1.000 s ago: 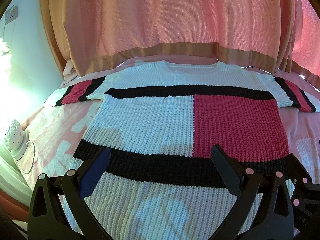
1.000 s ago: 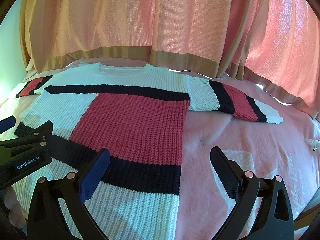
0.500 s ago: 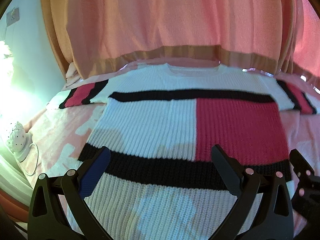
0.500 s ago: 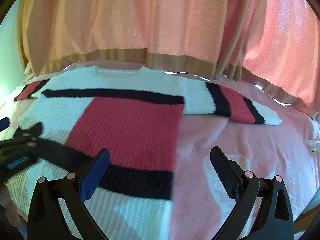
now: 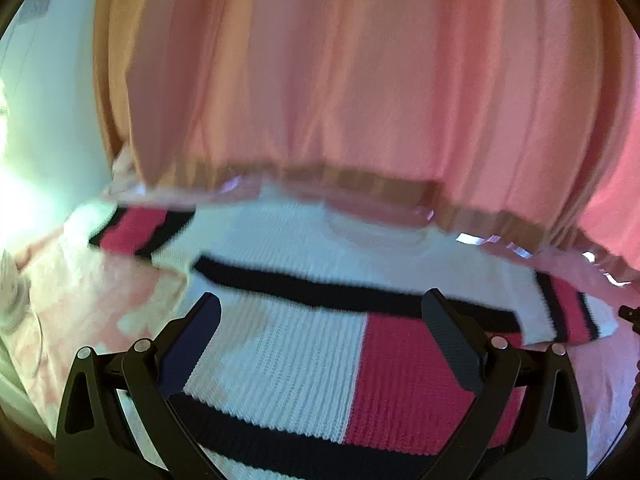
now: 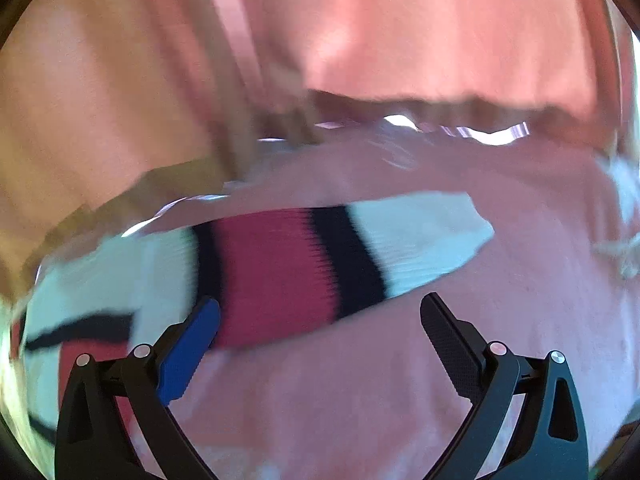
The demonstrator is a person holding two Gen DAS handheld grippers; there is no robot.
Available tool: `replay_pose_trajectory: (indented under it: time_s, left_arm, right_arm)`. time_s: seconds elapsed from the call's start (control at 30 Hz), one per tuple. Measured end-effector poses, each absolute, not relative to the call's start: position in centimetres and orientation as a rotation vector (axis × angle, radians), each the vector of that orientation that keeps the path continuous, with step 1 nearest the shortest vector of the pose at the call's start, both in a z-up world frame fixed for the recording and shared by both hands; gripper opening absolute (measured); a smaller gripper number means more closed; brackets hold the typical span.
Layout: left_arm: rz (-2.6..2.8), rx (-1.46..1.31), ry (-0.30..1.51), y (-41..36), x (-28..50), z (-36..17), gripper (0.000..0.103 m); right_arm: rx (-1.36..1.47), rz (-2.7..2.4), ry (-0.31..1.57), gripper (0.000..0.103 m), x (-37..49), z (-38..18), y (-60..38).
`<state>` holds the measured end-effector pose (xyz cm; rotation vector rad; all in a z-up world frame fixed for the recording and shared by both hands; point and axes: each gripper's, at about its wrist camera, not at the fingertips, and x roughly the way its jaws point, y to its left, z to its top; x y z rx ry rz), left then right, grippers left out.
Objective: Fold small clothes
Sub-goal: 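Grasp the white sleeve cuff with the right gripper and lift it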
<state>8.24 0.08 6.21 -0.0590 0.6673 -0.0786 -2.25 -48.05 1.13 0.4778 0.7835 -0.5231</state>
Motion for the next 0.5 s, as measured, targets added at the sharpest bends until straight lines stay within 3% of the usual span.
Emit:
replay_pose_trajectory:
  time_s: [0.33,0.4,0.43,0.47,0.5]
  left_arm:
    - [-0.048,-0.017,0.74,-1.1,11.0,3.2,0.098]
    - [-0.039,-0.012,0.744,-1.1,11.5,2.9,0.098]
    - [-0.026,-0.01,0.743,-1.0,11.8,2.8,0.098]
    - [-0.021,-0.014,0.744,-0.9,12.0,2.7,0.098]
    - [-0.012,-0.02,0.745,-0.7,12.2,2.7,0.098]
  right_arm:
    - [0.706,-0.622,0.755,0.079,-0.4,-7.1,-57.5]
    - [0.665,-0.624,0.762,0.059,0.5,-7.1,-57.5]
    - [0.669,-0.605,0.757,0.022,0.9,-7.0,-57.6]
    - [0.703,-0.572,0.746,0.013,1.1,-6.9,-57.8]
    - [0.74,-0.559,0.716,0.013,1.0,-6.6,-57.7]
